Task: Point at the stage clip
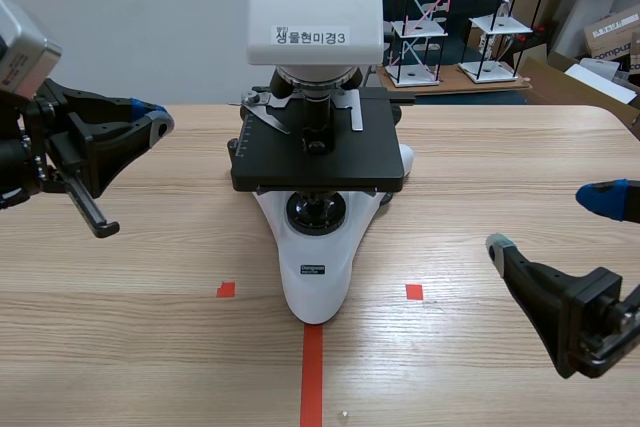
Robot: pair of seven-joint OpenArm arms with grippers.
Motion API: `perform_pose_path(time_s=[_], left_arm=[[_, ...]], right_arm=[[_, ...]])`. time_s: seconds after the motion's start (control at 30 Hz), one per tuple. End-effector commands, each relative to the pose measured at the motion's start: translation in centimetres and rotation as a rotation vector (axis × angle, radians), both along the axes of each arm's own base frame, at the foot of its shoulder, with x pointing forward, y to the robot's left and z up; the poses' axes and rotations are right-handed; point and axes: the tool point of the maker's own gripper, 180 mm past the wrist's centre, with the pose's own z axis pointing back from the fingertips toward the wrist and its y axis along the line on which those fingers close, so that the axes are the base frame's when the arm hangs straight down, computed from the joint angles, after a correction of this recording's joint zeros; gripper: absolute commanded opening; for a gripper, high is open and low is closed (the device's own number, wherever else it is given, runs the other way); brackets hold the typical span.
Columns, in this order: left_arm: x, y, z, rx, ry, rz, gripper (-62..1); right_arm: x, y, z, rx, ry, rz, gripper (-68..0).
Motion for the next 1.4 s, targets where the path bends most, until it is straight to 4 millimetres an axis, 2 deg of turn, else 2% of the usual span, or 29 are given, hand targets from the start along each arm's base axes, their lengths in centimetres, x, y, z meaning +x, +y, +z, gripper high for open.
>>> perform_pose_path(time_s=[0.0, 0.33, 1.37], left_arm=[[0.09, -0.71, 1.35, -0.028, -0.033, -0.025, -58.0], [0.16, -0.95, 2.23, -0.049, -0.061, -0.041, -58.0], [0.10, -0.99, 2.19, -0.049, -0.059, -0.045, -58.0]], right_arm=[[0.24, 0.21, 1.08, 0.007, -0.034, 0.010, -9.3], [0.24, 0.21, 1.08, 0.007, -0.034, 0.010, -9.3], [0.24, 0.21, 1.08, 0.007, -0.034, 0.010, -9.3]])
